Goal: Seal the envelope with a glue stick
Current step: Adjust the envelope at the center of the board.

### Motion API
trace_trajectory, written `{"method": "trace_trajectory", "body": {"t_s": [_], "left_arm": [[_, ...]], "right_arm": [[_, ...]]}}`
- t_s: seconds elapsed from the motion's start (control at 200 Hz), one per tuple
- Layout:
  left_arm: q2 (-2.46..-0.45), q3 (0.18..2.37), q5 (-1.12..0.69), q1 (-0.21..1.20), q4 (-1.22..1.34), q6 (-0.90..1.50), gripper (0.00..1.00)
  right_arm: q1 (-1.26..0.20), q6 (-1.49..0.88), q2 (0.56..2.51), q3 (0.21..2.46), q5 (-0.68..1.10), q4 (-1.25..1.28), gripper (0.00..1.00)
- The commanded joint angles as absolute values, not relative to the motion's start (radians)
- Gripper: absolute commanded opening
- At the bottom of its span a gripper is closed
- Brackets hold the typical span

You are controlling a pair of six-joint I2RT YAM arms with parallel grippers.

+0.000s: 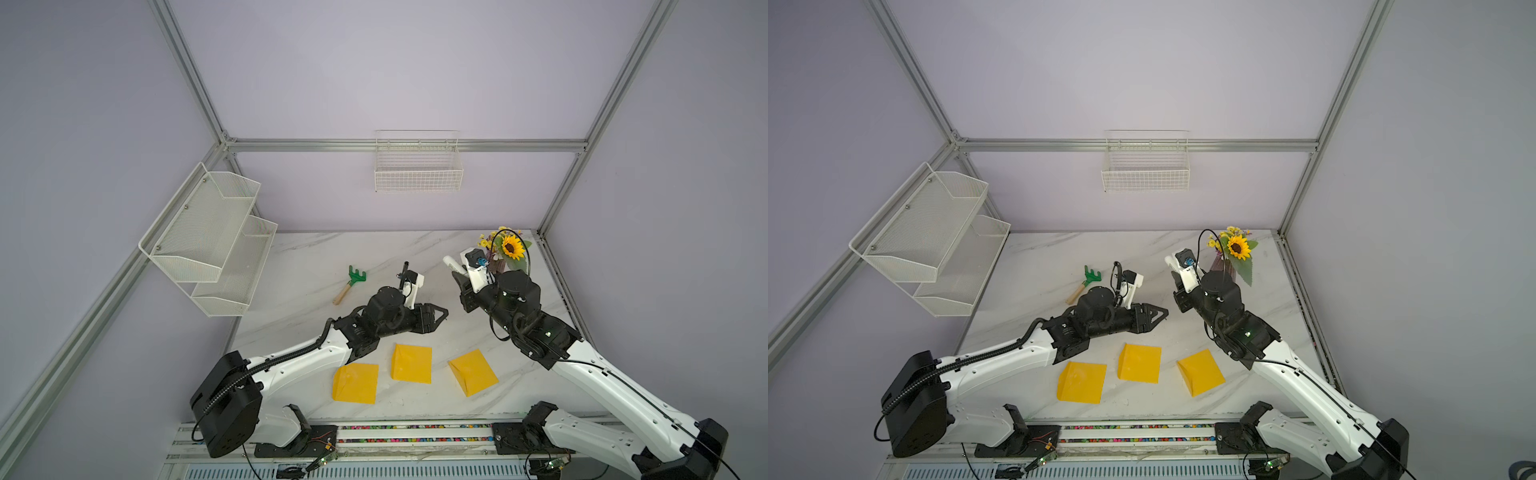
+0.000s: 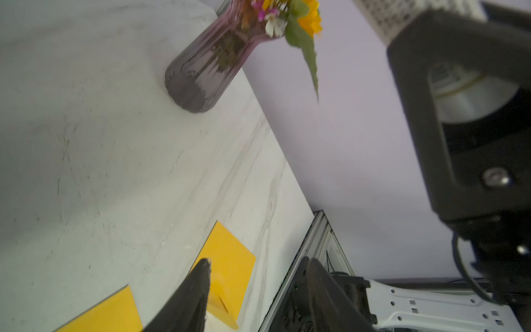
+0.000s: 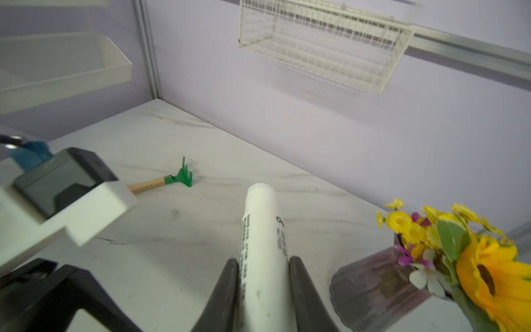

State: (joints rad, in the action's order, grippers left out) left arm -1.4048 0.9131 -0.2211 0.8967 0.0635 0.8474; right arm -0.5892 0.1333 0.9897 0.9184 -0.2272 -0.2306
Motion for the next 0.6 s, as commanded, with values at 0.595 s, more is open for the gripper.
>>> {"method": "trace_trajectory", "body": {"t_s": [0.595], "left_arm": [[-1.853,1.124,-0.257,1.062,-0.164,1.339,0.56]], "right_arm": [[-0.52,0.113,0.818,0.852,-0.313,-0.306,0.0]]}}
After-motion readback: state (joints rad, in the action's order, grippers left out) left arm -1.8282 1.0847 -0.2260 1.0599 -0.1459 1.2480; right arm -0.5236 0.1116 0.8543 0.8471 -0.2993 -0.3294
